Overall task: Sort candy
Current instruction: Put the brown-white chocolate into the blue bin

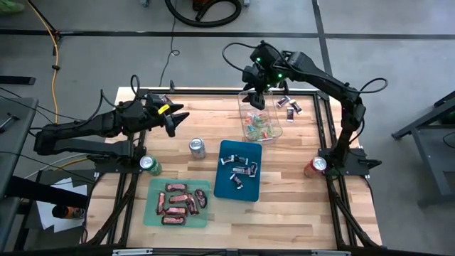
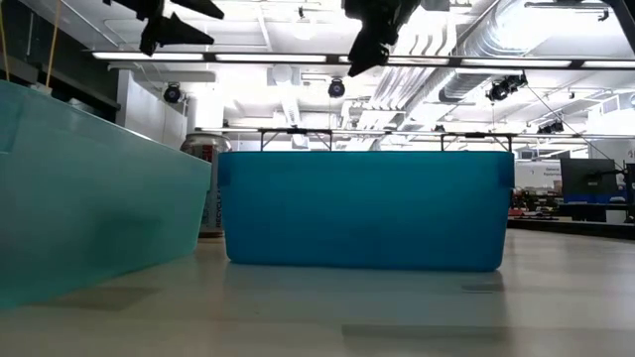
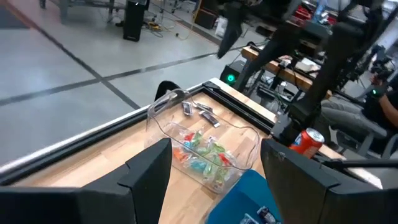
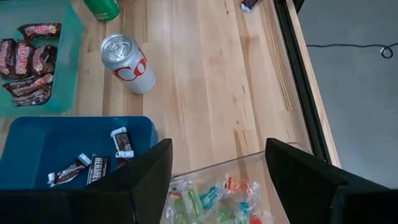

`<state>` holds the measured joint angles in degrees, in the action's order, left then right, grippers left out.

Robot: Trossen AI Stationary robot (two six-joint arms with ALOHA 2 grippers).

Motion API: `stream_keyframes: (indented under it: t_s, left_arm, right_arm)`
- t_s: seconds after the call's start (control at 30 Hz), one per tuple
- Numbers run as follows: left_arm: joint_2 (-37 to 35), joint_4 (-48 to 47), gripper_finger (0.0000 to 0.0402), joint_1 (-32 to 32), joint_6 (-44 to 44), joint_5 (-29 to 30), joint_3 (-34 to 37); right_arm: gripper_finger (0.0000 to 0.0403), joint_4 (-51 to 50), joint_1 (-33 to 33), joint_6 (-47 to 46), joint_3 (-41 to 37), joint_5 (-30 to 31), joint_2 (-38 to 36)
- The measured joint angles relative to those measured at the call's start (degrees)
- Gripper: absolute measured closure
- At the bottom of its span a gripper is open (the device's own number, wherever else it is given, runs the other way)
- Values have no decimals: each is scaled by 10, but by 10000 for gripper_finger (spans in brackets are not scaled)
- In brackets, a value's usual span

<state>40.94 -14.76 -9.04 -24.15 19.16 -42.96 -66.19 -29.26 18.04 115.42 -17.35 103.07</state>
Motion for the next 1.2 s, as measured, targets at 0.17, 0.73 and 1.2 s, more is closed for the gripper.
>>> stream_keyframes:
  t_s: [0.17, 0.73, 1.2]
  left_arm:
    - [66, 21, 170, -33, -45, -13, -18]
    - [455, -309, 173, -362, -66, -19, -176]
    - [567, -278, 173, -420, -212, 58, -177]
  right_arm:
    - [151, -18, -12, -1, 0, 5, -25]
    - [151, -70, -69, -11, 0, 6, -57]
    - [151, -39, -71, 48, 0, 4, -56]
